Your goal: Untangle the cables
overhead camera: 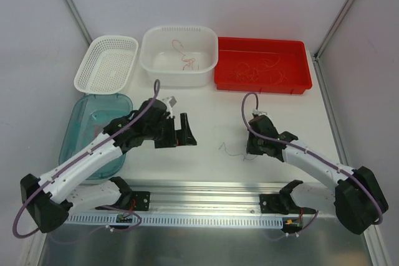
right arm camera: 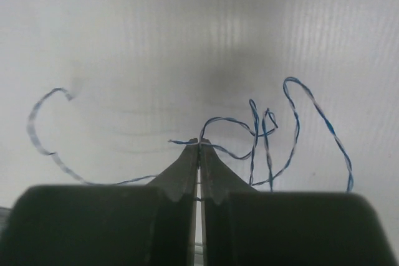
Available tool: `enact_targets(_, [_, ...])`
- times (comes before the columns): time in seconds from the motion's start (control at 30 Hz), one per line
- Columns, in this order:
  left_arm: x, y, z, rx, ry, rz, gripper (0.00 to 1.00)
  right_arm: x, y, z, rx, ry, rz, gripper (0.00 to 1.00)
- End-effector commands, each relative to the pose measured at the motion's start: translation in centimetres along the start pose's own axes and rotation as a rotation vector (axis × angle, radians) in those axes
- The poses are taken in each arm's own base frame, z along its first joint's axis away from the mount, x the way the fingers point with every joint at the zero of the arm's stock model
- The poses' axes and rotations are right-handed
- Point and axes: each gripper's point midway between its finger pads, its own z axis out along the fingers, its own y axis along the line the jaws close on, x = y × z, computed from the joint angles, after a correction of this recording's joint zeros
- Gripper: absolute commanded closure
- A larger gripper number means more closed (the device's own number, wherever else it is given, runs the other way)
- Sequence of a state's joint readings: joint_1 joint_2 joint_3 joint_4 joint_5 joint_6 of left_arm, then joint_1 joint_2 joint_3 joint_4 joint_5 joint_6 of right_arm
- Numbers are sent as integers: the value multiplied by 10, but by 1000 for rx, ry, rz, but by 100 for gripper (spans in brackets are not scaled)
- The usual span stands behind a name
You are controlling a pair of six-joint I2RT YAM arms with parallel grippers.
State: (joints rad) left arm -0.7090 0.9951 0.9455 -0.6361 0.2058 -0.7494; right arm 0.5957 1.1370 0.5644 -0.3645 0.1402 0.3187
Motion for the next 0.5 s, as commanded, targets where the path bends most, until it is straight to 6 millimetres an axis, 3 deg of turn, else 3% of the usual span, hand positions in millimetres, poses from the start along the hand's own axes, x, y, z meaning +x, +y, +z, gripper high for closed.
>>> enact_targets(0.0, [-12,-30,19,19,-63,-5,1,-28,45,-27,-157,-88,16,99])
enact_targets(0.3, [-6,-67,58,45,-56,13,1,-40,109,-79,-454,-205,-41,99])
enact_targets(0.47, [-2,-65,75,19,-45,-82,1,-43,123,-97,-531,-263,-56,99])
